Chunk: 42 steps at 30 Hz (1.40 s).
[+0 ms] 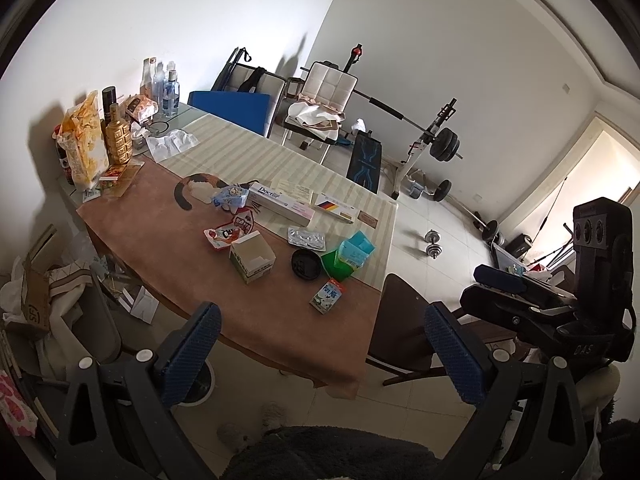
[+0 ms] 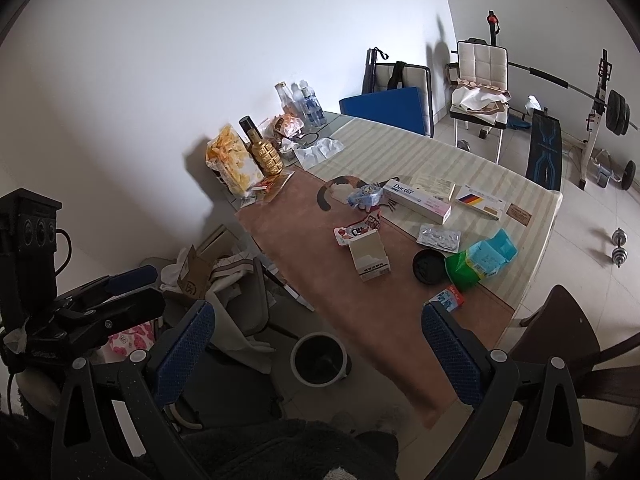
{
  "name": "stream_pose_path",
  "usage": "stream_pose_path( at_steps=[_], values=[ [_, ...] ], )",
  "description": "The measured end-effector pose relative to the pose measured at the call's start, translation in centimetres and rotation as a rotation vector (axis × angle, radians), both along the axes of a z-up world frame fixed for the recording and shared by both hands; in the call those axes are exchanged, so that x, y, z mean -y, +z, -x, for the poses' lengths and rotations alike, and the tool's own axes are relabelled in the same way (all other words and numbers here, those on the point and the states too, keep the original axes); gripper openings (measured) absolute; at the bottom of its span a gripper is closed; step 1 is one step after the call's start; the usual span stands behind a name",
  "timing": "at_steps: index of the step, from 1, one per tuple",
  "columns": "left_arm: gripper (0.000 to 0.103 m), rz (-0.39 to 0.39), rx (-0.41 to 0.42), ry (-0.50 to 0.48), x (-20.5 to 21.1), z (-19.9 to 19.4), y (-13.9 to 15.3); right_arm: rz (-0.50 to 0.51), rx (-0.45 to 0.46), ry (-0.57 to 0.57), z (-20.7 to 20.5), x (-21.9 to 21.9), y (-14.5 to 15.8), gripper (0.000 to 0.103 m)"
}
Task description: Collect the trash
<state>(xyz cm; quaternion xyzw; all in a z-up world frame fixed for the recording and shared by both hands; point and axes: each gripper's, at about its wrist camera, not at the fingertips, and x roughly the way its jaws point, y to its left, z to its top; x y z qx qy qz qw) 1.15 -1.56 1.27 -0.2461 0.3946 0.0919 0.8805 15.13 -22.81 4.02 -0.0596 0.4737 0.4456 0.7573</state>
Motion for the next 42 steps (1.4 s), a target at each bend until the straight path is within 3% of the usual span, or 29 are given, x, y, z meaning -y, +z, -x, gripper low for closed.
stream_pose_path(
  at_steps=[25, 29, 32, 35, 39, 42],
  values=[
    [0.103, 0.027, 0.012, -0.028, -0.3, 0.3, -0.6, -0.005, 0.002, -0.013, 0.3, 0.6, 0.5, 0.103],
    [0.103, -0.044, -0.016, 0.025, -0.8, 0.0, -1.0, -0.002, 0.008, -0.049, 0.3, 0.7, 0.5, 0.103],
    [0.103, -0.161, -0.083, 0.114, -2.0, -0.7, -2.7, 0.022, 0.031, -0.12, 0.1, 0.6, 0.0, 0.103],
    [0.103, -0.209, -0.153, 0.181, -3.8, -2.1, -5.6, 0.071, 0.018, -0.203, -1.0, 0.5, -1.6, 0.103],
    [0.103, -0.209, -0.243, 0.241, -6.2, -4.5, -10.3, 0.132, -0.068, -0.338, -4.5, 0.7, -6.5, 0.103],
    [0.103, -0.134, -0.33, 0.266, -8.2, -7.1, -14.2, 0.197, -0.126, -0.429, -7.9, 0.9, -10.7, 0.103]
  ],
)
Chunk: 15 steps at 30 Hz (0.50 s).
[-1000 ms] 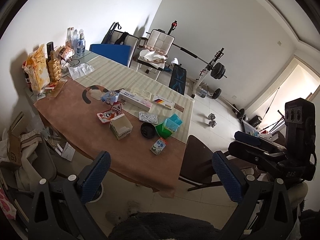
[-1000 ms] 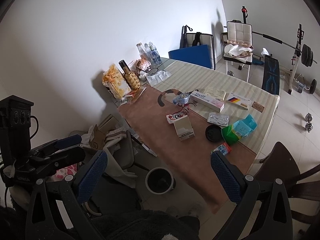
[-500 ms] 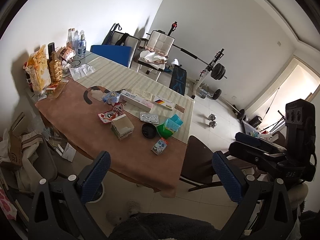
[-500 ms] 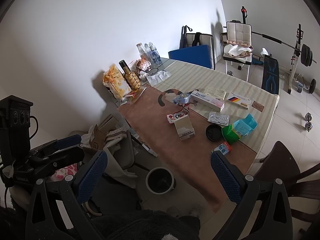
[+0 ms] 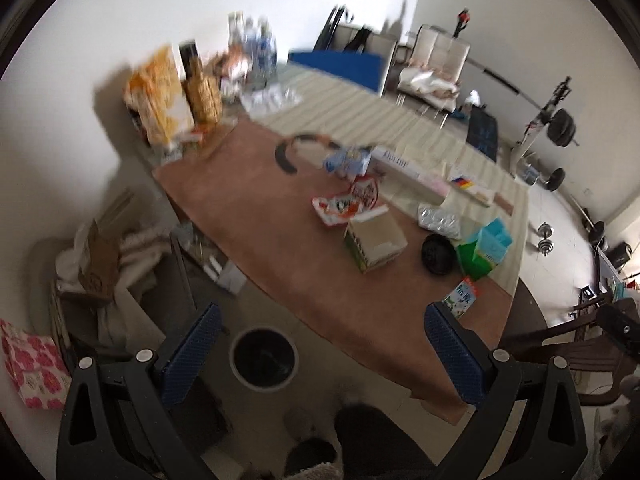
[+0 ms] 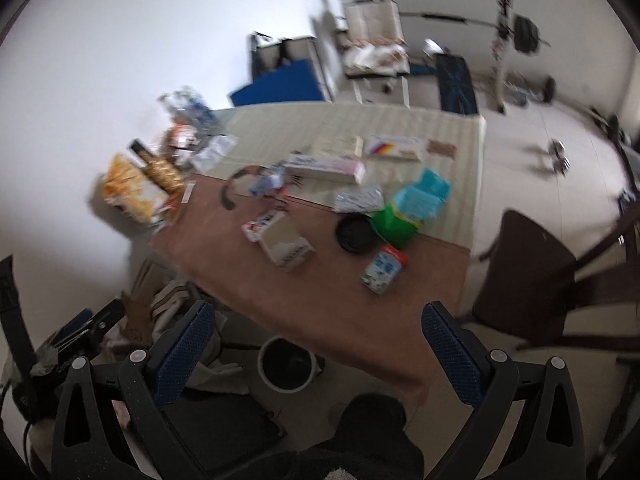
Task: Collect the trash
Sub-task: 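Grasp the white box with the left tool while the right tool grasps the blue-green bag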
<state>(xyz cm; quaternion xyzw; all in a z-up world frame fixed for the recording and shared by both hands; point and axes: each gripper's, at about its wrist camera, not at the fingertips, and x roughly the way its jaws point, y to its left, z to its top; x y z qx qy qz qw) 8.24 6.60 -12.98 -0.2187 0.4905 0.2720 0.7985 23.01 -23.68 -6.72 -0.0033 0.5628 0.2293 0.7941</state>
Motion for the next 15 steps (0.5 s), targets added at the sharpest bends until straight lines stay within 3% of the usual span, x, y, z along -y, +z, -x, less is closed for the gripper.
stream_pose_path(
  at_steps=[9, 15],
  values=[
    [0.103, 0.281, -0.166, 0.139, -4.8, -11.0, -11.5, 0.153, -0.189, -0.22, -14.5, -0.1, -15.5, 0.103],
    [0.103, 0.464, -0.274, 0.224, -7.3, -17.4, -19.0, 0.21, -0.299, -0.283, -22.6, -1.6, -24.4, 0.103]
  ],
)
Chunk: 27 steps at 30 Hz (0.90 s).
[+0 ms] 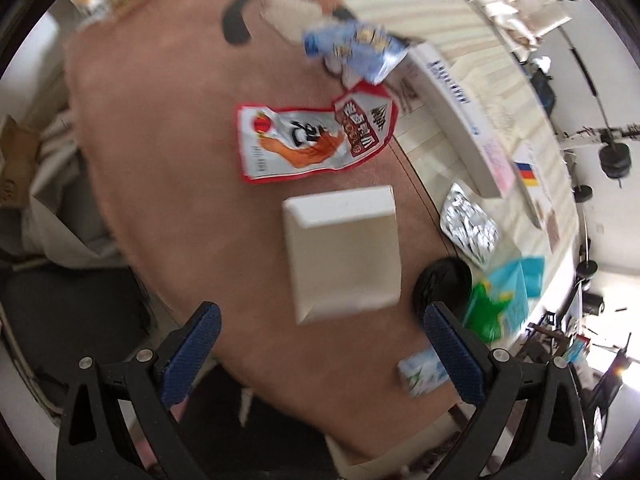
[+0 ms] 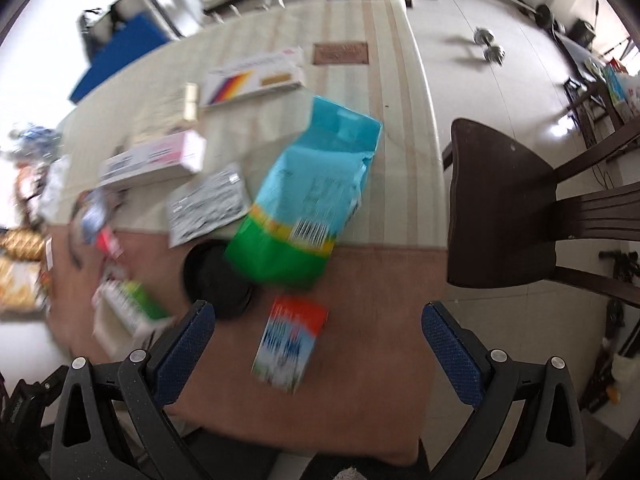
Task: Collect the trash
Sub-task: 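Grasp the white box with the left tool while the right tool grasps the blue-green bag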
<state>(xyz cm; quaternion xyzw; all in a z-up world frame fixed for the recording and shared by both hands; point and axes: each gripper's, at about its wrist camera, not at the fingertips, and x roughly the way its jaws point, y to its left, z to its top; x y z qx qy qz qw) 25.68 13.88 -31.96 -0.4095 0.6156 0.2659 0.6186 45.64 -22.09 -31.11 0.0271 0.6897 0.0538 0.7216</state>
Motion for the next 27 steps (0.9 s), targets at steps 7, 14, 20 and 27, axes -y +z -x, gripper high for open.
stream_pose_path(
  at_steps=[7, 14, 20, 27],
  values=[
    [0.103, 0.077, -0.105, 0.025, -0.5, -4.4, -5.6, 0.029, -0.096, -0.056, -5.1, -1.6, -6.2, 0.103],
    [0.097, 0.057, -0.19, 0.006, 0.0, -5.1, -7.8, 0.035, -0.17, -0.08, -7.7, -4.0, -10.1, 0.103],
    [0.075, -0.019, -0.2, -0.055, 0.7, -4.9, -6.4, 0.103, -0.197, -0.061, -7.9, -4.9, -11.8, 0.103],
    [0.074, -0.162, -0.212, -0.179, 3.0, -6.0, -3.5, 0.112, -0.171, -0.031, -6.9, -4.6, -12.8, 0.087]
  ],
)
